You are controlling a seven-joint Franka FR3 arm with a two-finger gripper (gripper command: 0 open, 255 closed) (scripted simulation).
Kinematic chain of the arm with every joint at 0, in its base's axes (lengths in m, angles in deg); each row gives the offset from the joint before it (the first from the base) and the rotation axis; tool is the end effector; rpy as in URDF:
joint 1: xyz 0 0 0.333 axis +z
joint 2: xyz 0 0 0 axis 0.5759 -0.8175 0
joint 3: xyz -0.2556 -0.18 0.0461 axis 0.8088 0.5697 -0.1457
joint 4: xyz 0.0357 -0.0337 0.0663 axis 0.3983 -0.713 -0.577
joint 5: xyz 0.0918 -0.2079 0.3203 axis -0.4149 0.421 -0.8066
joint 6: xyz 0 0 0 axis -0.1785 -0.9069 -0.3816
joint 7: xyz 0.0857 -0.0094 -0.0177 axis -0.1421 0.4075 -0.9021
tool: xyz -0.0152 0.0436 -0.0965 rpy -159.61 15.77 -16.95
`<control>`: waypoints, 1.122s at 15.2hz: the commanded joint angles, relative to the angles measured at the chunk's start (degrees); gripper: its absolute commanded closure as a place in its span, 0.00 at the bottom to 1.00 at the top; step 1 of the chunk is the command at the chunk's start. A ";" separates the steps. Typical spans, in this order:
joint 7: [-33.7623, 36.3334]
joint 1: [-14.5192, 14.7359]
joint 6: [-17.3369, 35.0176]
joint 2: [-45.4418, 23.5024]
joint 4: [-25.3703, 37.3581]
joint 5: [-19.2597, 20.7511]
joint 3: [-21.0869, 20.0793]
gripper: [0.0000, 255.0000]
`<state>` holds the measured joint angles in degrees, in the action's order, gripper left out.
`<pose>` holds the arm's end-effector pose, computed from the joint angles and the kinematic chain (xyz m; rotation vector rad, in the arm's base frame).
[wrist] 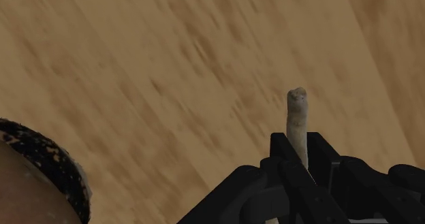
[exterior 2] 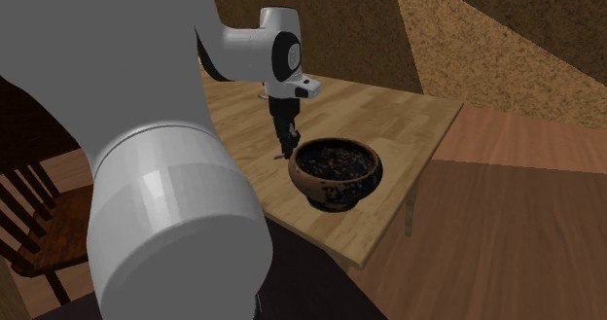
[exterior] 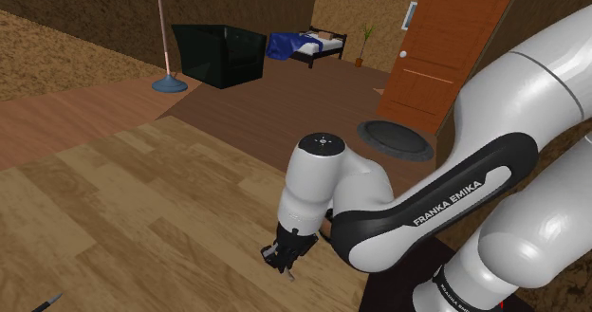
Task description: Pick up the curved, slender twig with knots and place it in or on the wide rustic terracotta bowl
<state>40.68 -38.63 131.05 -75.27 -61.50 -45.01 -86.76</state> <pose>0.2980 0.3139 0.2762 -3.1127 0.2952 -0.0452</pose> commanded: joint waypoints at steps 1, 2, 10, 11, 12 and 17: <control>-0.97 0.43 -1.00 1.10 0.17 -1.31 0.37 1.00; -1.85 0.89 -2.02 2.19 0.36 -2.50 0.75 1.00; -6.32 3.94 -10.21 9.51 2.38 -8.26 4.17 1.00; -6.66 4.22 -11.22 10.29 2.68 -8.67 4.58 1.00; -6.98 4.49 -12.21 11.04 3.00 -9.03 4.99 1.00; -8.17 5.55 -17.07 14.39 4.77 -10.25 6.93 1.00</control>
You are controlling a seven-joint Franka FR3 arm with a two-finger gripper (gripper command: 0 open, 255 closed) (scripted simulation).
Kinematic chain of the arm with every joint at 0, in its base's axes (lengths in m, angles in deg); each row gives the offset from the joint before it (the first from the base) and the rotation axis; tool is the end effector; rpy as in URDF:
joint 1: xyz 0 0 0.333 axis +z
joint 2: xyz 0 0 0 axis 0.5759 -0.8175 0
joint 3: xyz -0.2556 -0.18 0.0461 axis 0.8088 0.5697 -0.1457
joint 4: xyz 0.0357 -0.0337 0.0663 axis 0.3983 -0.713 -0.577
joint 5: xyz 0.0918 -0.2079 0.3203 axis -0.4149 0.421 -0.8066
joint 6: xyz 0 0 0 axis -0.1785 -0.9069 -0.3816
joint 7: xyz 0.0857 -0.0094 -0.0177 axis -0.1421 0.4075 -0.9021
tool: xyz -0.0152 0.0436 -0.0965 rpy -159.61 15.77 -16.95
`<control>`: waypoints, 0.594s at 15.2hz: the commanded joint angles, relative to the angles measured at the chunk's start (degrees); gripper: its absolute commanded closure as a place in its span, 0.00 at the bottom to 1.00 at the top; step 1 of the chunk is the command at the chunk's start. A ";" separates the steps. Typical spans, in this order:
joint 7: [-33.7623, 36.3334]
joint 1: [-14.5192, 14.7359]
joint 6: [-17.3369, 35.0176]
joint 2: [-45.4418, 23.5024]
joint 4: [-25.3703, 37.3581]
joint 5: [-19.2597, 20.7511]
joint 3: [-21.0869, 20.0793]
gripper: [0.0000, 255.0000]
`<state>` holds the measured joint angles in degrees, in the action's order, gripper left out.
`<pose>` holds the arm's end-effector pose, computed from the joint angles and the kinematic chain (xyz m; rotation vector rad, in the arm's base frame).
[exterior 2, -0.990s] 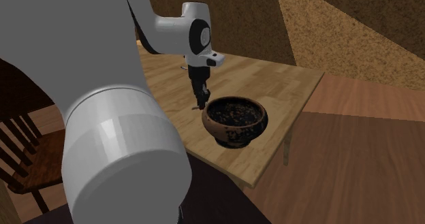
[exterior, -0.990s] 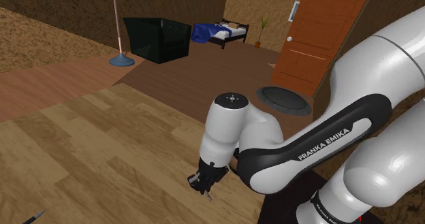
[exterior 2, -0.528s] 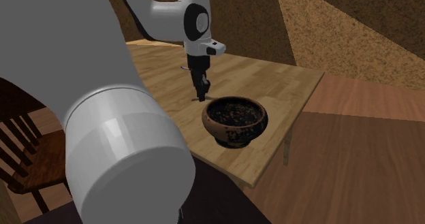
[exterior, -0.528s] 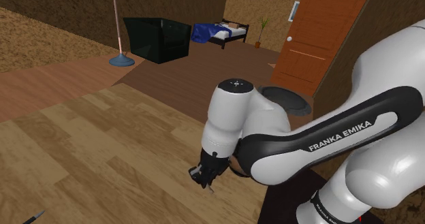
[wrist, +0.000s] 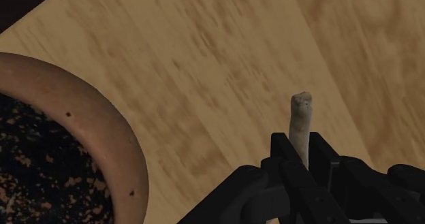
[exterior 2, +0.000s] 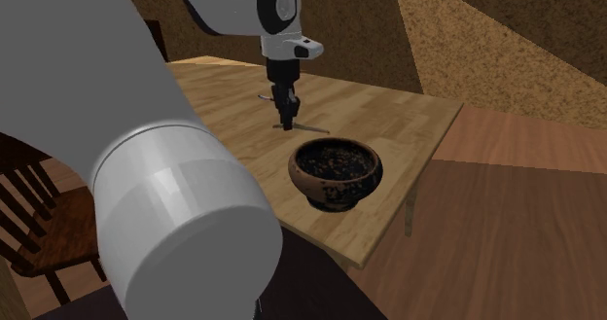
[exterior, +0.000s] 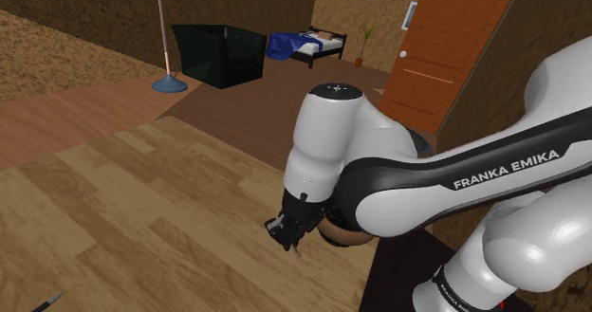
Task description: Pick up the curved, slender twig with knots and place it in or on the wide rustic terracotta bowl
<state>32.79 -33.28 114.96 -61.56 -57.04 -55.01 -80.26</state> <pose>0.2983 0.3141 0.3606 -3.1126 0.2961 -0.0462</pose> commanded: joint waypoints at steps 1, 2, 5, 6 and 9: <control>-0.46 0.38 -1.93 1.28 0.70 -0.40 0.79 1.00; -0.62 0.53 -2.87 1.85 1.10 -0.53 1.15 1.00; -1.03 0.91 -5.65 3.43 2.37 -0.80 2.19 1.00; -1.14 1.02 -6.56 3.92 2.82 -0.85 2.52 1.00; -1.42 1.28 -9.25 5.24 4.22 -0.92 3.48 1.00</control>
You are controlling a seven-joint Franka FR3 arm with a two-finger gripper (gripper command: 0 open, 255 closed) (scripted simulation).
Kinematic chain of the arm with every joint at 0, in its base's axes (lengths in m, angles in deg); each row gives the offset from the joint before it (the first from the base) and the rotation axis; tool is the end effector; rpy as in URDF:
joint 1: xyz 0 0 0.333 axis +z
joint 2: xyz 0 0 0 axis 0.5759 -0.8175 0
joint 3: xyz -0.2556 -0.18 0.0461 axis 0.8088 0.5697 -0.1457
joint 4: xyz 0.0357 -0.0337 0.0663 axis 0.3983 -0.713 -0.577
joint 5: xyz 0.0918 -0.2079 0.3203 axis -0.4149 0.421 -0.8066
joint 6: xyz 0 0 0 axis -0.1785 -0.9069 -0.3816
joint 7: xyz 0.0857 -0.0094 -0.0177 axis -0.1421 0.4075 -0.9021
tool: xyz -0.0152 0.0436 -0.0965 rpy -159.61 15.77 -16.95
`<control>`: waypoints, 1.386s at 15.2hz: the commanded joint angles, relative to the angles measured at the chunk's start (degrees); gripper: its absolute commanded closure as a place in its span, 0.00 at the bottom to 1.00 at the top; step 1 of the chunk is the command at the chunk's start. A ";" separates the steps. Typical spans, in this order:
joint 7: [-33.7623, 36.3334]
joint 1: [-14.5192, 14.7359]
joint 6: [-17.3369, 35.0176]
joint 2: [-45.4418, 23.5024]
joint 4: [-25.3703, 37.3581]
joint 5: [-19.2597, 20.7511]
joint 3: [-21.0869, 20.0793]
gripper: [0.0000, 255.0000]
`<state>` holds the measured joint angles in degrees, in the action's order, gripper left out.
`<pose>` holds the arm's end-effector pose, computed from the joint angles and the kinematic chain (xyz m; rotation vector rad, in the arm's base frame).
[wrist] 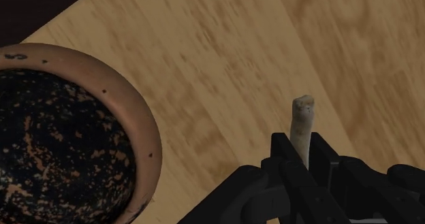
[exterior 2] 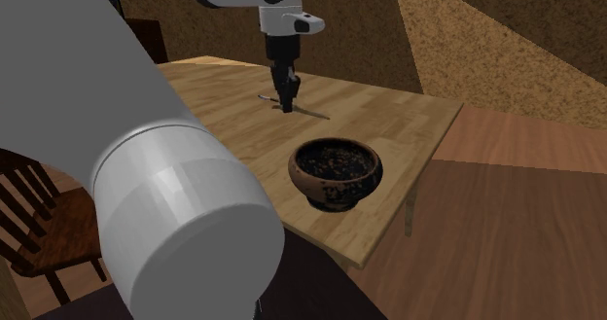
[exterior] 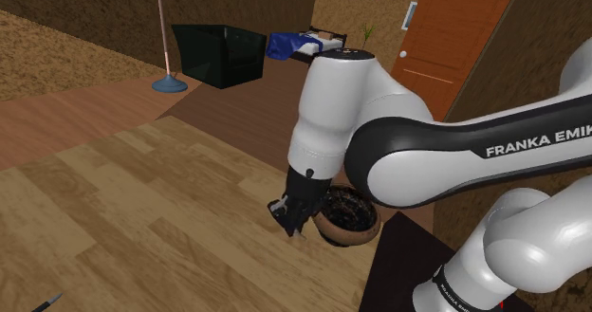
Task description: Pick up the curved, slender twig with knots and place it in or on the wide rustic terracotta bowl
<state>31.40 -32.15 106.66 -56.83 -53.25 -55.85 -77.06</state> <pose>0.2990 0.3134 0.4080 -3.1123 0.2961 -0.0457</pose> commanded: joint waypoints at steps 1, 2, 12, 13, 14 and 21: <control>-0.11 0.21 -1.82 0.91 0.92 -0.08 0.60 1.00; -0.18 0.27 -2.70 1.29 1.43 -0.06 0.90 1.00; -7.75 2.60 -8.86 12.36 -4.67 -1.54 9.52 1.00; -9.10 2.85 -9.44 14.20 -6.20 -1.48 10.97 1.00; -10.43 3.03 -10.05 16.01 -7.67 -1.32 12.39 1.00; -18.29 2.57 -13.32 26.24 -16.07 1.63 20.85 1.00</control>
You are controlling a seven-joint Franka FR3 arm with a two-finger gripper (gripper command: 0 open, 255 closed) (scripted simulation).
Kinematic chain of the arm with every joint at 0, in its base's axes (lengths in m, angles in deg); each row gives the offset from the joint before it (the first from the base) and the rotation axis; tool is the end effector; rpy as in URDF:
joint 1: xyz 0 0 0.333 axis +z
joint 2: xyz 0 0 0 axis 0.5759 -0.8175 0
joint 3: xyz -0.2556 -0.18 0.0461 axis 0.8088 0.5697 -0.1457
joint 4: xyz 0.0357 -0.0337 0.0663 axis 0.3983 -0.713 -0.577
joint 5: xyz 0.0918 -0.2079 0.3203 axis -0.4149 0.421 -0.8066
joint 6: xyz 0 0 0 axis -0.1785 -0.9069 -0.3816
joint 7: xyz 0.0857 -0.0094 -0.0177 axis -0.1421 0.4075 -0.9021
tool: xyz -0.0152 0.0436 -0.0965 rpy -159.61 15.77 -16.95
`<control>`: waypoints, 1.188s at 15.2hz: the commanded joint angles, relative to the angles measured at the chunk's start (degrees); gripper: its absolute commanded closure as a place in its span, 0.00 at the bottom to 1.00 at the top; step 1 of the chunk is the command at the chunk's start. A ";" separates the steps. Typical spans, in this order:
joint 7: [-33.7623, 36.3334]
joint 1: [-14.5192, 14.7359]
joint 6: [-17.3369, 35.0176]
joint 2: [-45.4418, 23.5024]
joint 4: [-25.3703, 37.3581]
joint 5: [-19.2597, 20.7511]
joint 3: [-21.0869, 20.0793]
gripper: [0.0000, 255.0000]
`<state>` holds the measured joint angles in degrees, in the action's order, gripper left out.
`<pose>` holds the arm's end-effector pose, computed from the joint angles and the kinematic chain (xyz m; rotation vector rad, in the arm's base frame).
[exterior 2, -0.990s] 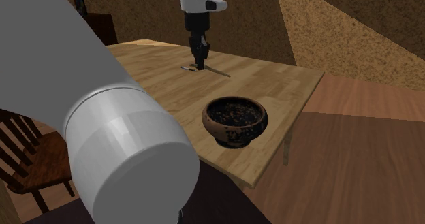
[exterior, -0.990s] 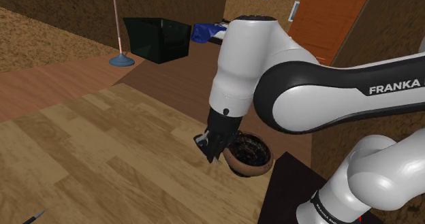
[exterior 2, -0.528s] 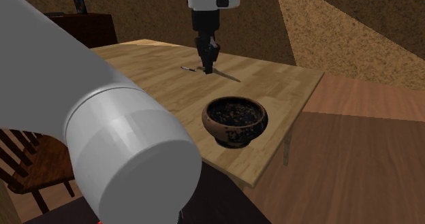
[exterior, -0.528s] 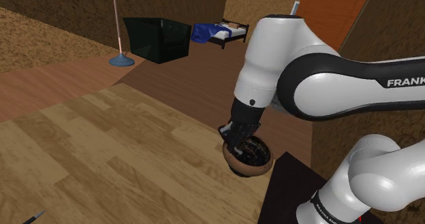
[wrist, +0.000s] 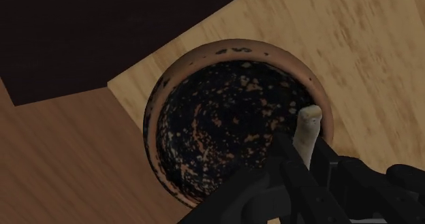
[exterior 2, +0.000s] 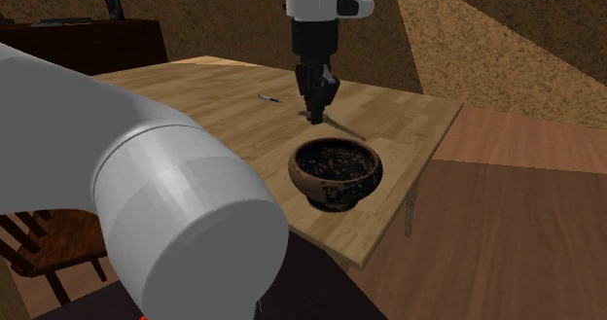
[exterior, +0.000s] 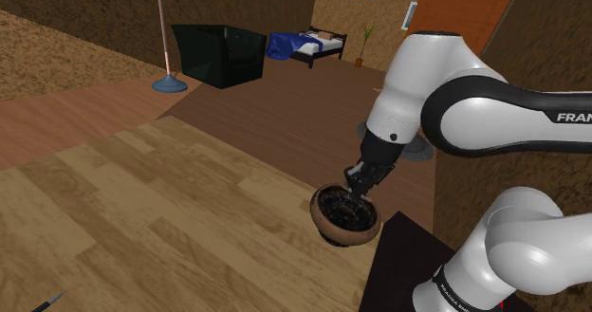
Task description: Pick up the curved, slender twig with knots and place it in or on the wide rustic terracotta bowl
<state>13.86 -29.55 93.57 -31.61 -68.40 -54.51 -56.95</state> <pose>0.2655 0.1522 0.4449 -3.1130 0.2987 -0.0457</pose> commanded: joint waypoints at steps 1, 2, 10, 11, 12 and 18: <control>-0.77 0.06 0.61 0.84 -1.58 0.06 0.51 1.00; -0.80 0.14 1.47 0.63 -2.23 -0.17 0.28 1.00; -1.04 0.82 8.81 -1.92 -7.10 -2.11 -1.68 1.00; -1.07 0.89 9.80 -2.36 -7.65 -2.37 -1.95 1.00; -1.13 1.02 11.50 -3.18 -8.56 -2.82 -2.40 1.00; -1.13 1.02 11.50 -3.18 -8.56 -2.82 -2.40 1.00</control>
<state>12.73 -28.53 105.05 -34.78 -76.95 -57.32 -59.35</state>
